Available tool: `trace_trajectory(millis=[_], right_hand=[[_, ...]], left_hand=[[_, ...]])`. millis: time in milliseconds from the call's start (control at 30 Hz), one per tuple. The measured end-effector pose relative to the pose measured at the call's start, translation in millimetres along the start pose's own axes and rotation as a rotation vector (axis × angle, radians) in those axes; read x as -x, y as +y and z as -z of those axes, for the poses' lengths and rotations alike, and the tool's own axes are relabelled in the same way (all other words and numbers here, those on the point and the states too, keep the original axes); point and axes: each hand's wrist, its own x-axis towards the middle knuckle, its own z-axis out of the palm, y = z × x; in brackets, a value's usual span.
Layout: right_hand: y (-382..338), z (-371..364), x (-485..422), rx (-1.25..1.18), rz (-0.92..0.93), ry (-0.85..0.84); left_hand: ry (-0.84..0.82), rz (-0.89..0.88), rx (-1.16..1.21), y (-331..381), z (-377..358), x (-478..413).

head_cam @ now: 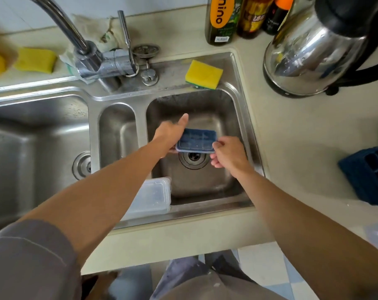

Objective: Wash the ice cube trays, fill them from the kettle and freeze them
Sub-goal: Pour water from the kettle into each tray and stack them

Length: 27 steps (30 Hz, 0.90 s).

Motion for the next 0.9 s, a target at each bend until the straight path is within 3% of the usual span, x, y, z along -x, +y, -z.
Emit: trace_trajectory(millis=[200,333,533,700,900], right_hand=[[-40,36,59,0.006,0.139,-0.069],[-56,57,85,-0.054,0.083,-0.047],[-85,70,102,0.063,0.037,-0.012],[-94,75,118,0.108,0.144,-0.004],[-96,76,129,0.361,0.296,0.034]], left_hand=[[0.104,-0.118,-0.048,27,5,49],[0.137,-0.185,-0.203,39,12,77],[0.137,-0.379,-0.375,57,15,125],[0.103,-0.391,-0.453,71,17,150],[0.125,-0.417,-0.453,71,22,164]])
